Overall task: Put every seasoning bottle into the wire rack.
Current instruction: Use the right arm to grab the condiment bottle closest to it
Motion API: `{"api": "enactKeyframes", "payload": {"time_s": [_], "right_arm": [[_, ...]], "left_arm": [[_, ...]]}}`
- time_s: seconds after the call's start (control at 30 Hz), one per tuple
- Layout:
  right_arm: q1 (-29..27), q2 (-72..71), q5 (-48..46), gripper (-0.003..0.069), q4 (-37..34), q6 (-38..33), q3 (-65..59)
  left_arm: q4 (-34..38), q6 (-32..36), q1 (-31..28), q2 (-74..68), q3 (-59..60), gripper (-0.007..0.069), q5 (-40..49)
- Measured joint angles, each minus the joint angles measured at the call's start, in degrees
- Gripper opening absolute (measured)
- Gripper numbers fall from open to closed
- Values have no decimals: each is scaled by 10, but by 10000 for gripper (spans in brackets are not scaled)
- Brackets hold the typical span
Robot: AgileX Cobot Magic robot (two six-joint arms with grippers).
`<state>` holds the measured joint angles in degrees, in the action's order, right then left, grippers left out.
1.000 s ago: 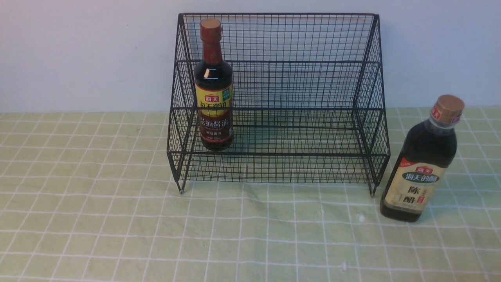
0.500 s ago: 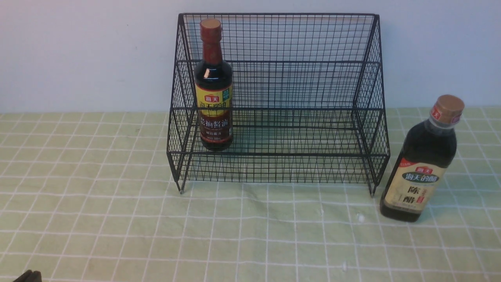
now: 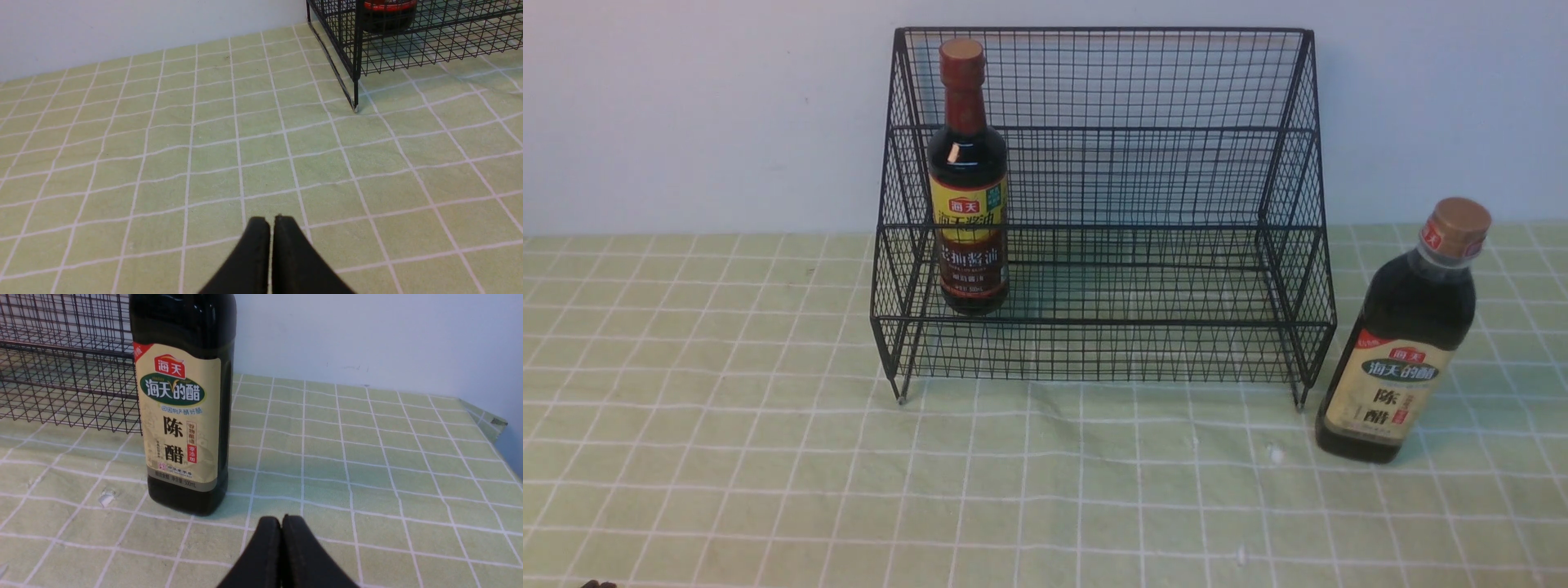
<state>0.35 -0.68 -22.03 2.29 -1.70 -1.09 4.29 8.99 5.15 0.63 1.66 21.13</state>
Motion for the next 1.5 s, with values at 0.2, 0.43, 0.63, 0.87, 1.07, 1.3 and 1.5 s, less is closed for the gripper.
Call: {"api": "enactKeyframes", "payload": {"time_s": [0.2, 0.43, 0.63, 0.87, 1.07, 1.3, 1.5], "right_arm": [[0, 0, 0, -15, 0, 0, 0], [0, 0, 0, -15, 0, 0, 0], [0, 0, 0, -15, 0, 0, 0], [0, 0, 70, -15, -76, 32, -5], [0, 0, 182, -15, -188, 66, -5], [0, 0, 240, -15, -209, 33, -5], [0, 0, 333, -15, -202, 64, 4]], "left_arm": [[0, 0, 0, 0, 0, -6, 0], [0, 0, 0, 0, 0, -6, 0], [0, 0, 0, 0, 0, -6, 0], [0, 0, 0, 0, 0, -6, 1], [0, 0, 0, 0, 0, -6, 1], [0, 0, 0, 0, 0, -6, 1], [0, 0, 0, 0, 0, -6, 1]]}}
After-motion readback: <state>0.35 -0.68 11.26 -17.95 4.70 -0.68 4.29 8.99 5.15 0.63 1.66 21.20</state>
